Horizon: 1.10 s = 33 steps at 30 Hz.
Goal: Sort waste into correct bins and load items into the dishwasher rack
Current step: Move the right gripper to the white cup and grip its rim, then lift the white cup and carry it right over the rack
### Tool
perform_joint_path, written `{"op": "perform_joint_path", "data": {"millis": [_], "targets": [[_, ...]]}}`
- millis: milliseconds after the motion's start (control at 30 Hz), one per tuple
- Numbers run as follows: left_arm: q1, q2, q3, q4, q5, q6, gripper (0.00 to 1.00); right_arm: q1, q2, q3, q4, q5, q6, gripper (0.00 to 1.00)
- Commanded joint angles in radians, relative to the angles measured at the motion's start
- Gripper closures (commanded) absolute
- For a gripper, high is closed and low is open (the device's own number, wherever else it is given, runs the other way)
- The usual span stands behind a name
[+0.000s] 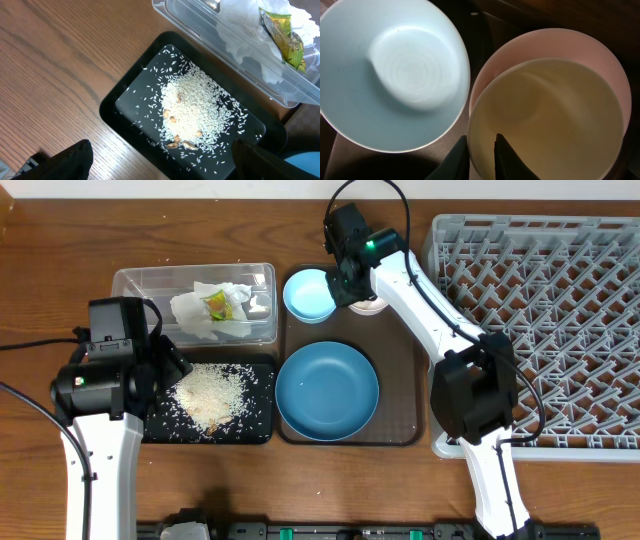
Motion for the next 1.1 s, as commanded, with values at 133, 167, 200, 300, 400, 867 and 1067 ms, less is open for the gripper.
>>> {"op": "perform_joint_path", "data": {"millis": [133, 167, 200, 300, 400, 867, 1067], "targets": [[0.005, -0.002, 0.02, -0.003, -0.019, -0.002, 0.09, 0.006, 0.012, 0.01, -0.003, 0.009, -0.004, 0.85], [0.005, -0.002, 0.02, -0.003, -0.019, -0.002, 0.09, 0.006, 0.012, 0.01, -0.003, 0.009, -0.004, 0.87], [0.005, -0.002, 0.02, -0.003, -0.019, -0.002, 0.09, 0.006, 0.012, 0.01, -0.003, 0.01, -0.004, 0.92], [0.005, -0.002, 0.02, -0.003, -0.019, -0.002, 0.09, 0.006, 0.012, 0.01, -0.002, 0.01, -0.004, 0.99], [0.005, -0.002, 0.02, -0.003, -0.019, -0.002, 0.09, 0.006, 0.012, 0.01, 0.011, 0.01, -0.004, 0.99], [0.005, -0.002, 0.02, -0.003, -0.019, -0.002, 0.09, -0.043, -0.214, 0.037, 0.005, -0.062, -0.079, 0.99], [0.005, -0.002, 0.02, -0.003, -0.019, -0.002, 0.09, -0.165, -0.303, 0.037, -0.075, -0.247, -0.123, 0.99]]}}
